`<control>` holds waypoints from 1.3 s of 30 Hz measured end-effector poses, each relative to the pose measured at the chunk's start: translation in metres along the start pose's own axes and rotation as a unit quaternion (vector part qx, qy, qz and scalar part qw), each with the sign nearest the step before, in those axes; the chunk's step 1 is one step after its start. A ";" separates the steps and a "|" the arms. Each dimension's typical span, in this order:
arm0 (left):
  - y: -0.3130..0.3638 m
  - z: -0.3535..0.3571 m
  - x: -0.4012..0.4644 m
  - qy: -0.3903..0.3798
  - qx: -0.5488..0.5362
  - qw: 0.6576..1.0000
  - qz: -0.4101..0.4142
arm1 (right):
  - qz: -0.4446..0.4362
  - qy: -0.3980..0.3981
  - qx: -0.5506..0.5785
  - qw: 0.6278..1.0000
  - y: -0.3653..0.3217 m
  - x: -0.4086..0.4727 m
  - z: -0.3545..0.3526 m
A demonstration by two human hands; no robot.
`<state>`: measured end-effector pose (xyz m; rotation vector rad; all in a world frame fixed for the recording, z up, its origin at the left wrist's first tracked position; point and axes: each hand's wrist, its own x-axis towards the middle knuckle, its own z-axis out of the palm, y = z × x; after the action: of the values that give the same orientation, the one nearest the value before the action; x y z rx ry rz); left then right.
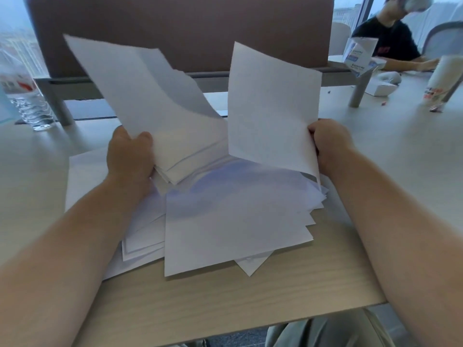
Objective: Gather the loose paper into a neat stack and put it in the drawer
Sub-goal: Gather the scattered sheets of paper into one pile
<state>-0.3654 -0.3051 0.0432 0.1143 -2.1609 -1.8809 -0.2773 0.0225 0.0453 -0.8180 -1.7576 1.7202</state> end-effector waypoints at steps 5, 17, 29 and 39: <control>0.004 0.013 -0.020 -0.146 -0.044 0.988 -0.003 | -0.021 -0.058 0.042 0.997 -0.001 -0.017 0.015; 0.008 0.018 -0.041 -0.256 -0.045 0.966 0.007 | -0.024 -0.085 0.038 0.995 0.016 -0.030 0.044; 0.001 0.014 -0.010 -0.103 -0.068 0.992 -0.003 | 0.070 -0.121 0.041 0.989 -0.012 -0.038 0.029; -0.009 0.013 -0.001 -0.056 -0.064 0.996 -0.032 | 0.200 -0.293 0.106 0.929 -0.008 -0.042 0.029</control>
<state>-0.3693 -0.2936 0.0323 0.0540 -2.1235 -2.1031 -0.2711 -0.0280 0.0534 -0.6328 -1.7901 2.5894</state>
